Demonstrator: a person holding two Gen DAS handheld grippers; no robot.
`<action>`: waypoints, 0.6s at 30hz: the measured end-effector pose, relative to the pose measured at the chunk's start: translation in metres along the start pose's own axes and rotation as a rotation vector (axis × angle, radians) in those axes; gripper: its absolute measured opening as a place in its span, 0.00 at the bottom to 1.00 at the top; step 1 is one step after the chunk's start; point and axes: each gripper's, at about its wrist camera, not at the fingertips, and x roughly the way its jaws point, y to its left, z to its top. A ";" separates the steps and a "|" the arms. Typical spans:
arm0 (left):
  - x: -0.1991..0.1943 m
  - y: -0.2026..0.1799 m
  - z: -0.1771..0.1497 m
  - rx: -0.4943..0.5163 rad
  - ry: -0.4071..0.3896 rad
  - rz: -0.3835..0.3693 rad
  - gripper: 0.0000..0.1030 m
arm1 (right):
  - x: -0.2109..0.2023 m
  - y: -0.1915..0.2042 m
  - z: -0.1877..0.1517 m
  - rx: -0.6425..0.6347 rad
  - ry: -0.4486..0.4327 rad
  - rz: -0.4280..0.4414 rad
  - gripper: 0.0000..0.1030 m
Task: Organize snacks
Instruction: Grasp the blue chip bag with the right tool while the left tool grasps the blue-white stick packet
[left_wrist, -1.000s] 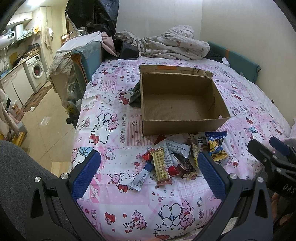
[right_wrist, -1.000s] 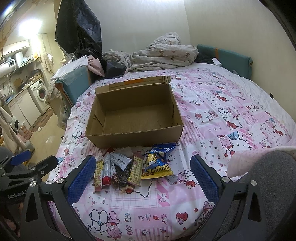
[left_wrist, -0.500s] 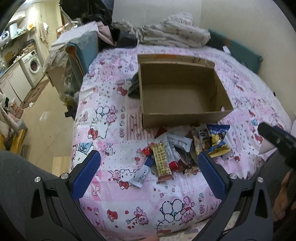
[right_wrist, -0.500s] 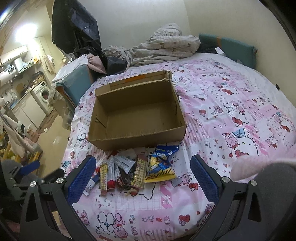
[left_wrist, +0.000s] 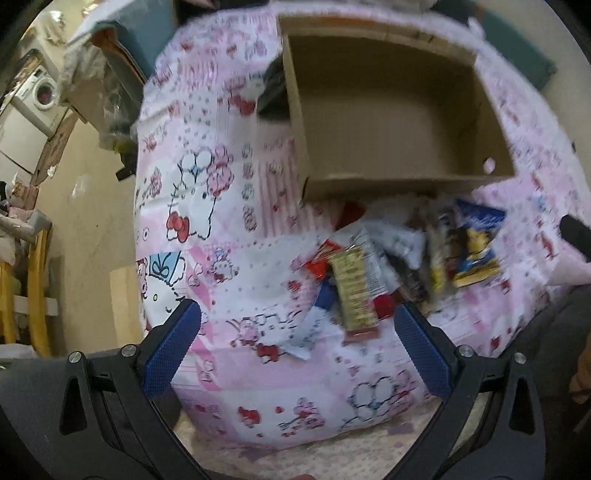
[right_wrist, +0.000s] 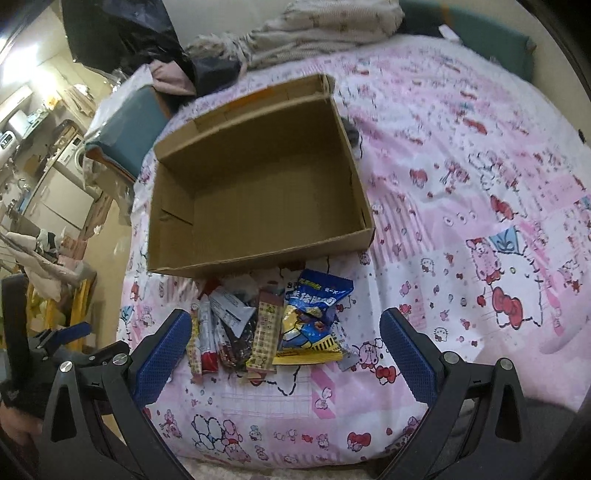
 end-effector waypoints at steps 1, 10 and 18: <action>0.006 0.000 0.002 0.024 0.027 0.001 1.00 | 0.003 -0.002 0.001 0.005 0.008 0.003 1.00; 0.076 -0.010 0.009 0.159 0.244 -0.024 0.72 | 0.041 -0.025 -0.005 0.136 0.113 0.049 1.00; 0.113 -0.023 -0.006 0.177 0.351 -0.064 0.12 | 0.041 -0.028 -0.005 0.154 0.102 0.068 1.00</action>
